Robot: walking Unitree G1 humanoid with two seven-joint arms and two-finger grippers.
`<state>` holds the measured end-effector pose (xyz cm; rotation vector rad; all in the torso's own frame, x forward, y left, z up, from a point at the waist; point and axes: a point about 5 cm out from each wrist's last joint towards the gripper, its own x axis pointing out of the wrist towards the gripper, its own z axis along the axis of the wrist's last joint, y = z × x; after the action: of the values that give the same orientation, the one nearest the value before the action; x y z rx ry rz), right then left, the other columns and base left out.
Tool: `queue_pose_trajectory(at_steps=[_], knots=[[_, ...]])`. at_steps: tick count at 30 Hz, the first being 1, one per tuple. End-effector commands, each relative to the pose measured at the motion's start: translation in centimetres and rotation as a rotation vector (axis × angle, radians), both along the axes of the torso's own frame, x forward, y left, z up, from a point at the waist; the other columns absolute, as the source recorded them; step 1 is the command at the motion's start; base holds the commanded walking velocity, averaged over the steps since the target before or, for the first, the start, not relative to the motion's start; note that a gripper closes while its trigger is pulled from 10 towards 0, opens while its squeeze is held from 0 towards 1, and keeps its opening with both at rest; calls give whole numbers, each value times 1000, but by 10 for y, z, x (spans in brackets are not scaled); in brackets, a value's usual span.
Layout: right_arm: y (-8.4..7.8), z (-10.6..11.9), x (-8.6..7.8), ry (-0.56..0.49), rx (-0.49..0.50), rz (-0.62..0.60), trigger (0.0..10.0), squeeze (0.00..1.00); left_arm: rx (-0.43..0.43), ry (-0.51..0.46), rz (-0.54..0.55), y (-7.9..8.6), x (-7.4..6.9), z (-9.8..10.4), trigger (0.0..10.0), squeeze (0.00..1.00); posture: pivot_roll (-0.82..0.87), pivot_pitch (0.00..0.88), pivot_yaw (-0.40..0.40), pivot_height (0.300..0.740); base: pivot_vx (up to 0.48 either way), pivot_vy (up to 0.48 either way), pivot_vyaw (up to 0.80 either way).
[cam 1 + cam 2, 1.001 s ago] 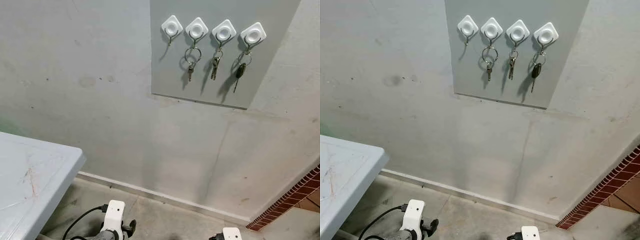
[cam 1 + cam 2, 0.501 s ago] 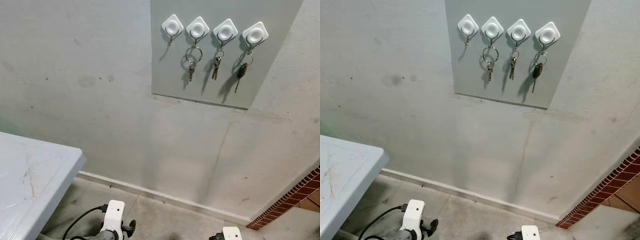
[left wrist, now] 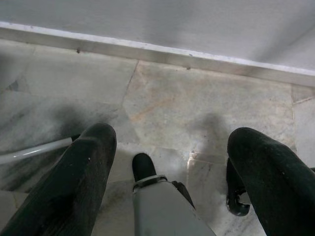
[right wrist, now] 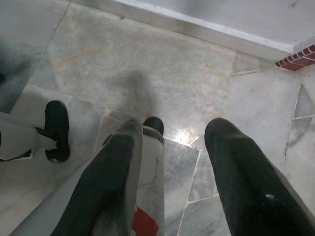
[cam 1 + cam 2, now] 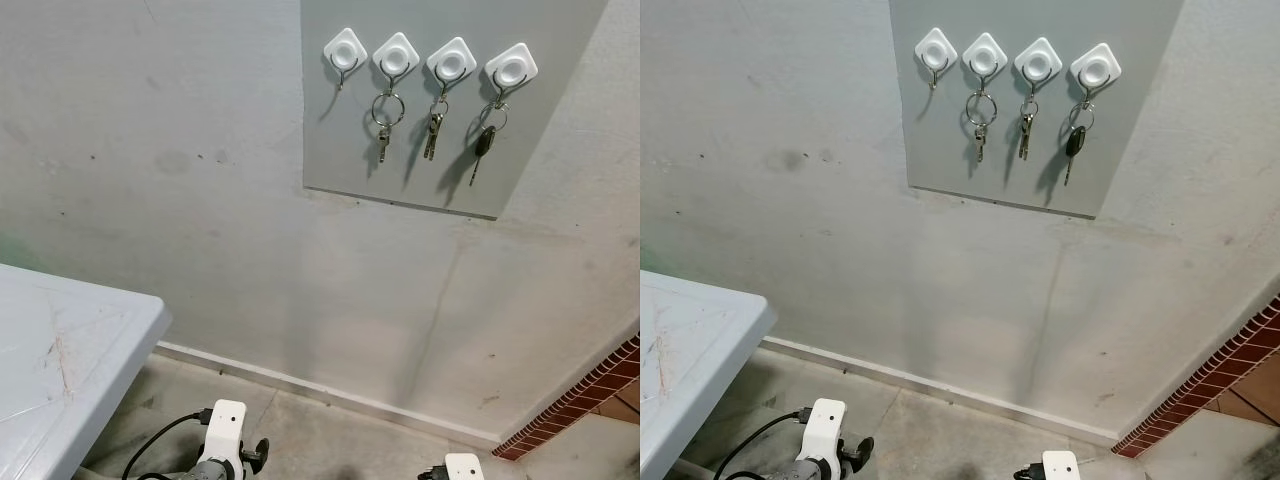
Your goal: Hang keys on a hook
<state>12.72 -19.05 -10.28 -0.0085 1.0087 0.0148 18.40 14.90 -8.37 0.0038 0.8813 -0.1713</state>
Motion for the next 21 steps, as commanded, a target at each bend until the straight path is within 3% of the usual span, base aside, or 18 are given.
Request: queue_pose_trajectory(at_steps=[1,21], knots=[[0,1,3,-5,2,-1,10000,0,9,4,-5,4,0,0,10000,0,-48,0,15,740,0,0,0],[2,1,3,-5,4,-3,10000,0,11,2,2,6,1,1,10000,0,-42,0,16,740,0,0,0]])
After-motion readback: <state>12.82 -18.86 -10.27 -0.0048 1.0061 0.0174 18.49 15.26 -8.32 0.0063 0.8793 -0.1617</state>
